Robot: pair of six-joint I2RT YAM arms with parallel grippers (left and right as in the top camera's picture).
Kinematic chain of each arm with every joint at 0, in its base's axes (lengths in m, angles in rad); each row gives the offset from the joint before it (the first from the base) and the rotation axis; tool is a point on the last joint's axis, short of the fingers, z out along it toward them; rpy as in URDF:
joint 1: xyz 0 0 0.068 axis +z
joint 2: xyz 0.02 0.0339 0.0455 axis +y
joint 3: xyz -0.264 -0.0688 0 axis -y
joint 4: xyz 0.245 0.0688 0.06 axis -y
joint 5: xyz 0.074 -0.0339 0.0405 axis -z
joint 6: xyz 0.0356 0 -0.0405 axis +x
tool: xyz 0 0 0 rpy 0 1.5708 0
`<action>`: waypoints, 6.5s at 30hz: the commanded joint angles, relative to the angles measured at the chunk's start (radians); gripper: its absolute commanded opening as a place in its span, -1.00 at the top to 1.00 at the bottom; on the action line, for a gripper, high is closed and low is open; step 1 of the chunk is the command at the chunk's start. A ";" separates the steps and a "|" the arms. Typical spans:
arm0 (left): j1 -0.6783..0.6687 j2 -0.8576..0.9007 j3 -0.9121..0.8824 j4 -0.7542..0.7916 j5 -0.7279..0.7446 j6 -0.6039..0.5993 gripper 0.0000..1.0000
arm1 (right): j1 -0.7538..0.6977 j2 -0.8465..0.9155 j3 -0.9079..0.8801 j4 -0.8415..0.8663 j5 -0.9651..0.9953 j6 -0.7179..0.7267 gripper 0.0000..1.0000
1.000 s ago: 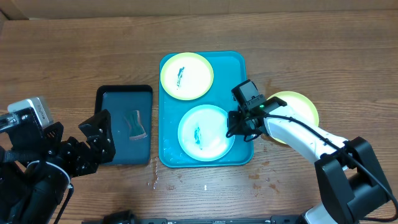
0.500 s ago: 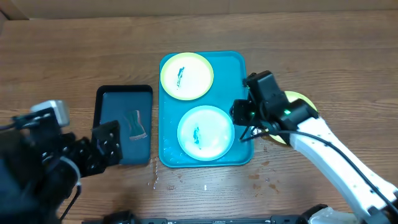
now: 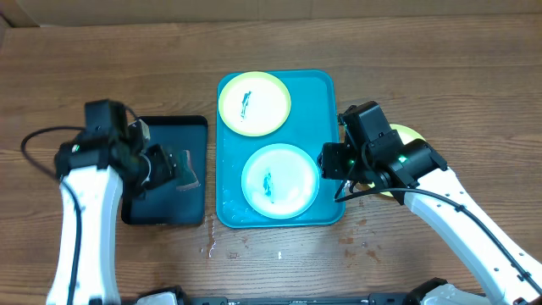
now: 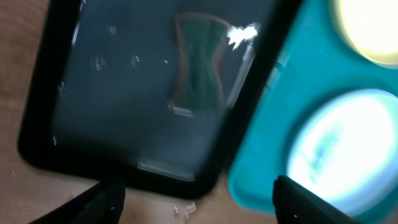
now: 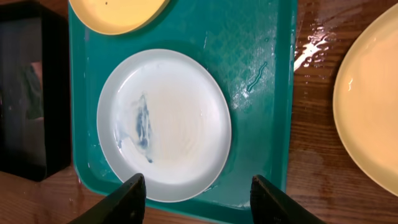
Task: Clean dirty plates on tray and stack at the side
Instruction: 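Grasp the sponge from the black tray with the left gripper, then scrub the white plate with the sponge in the left gripper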
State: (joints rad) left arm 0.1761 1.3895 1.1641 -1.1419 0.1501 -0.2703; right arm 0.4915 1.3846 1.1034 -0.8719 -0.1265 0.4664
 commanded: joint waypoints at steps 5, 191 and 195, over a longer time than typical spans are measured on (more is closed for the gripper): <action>-0.023 0.294 -0.014 0.189 -0.034 -0.101 -0.11 | -0.003 -0.005 0.019 0.000 0.002 -0.005 -0.11; -0.633 0.690 0.326 0.022 -0.483 -0.224 0.92 | -0.003 0.464 0.015 0.153 -0.010 -0.178 0.92; -0.633 0.693 0.343 0.114 -0.154 -0.216 0.91 | -0.003 0.464 0.015 0.153 -0.010 -0.178 0.92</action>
State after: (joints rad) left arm -0.4839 2.0651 1.4746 -1.0801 -0.1867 -0.4767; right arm 0.4999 1.8435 1.1145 -0.7082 -0.1890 0.3016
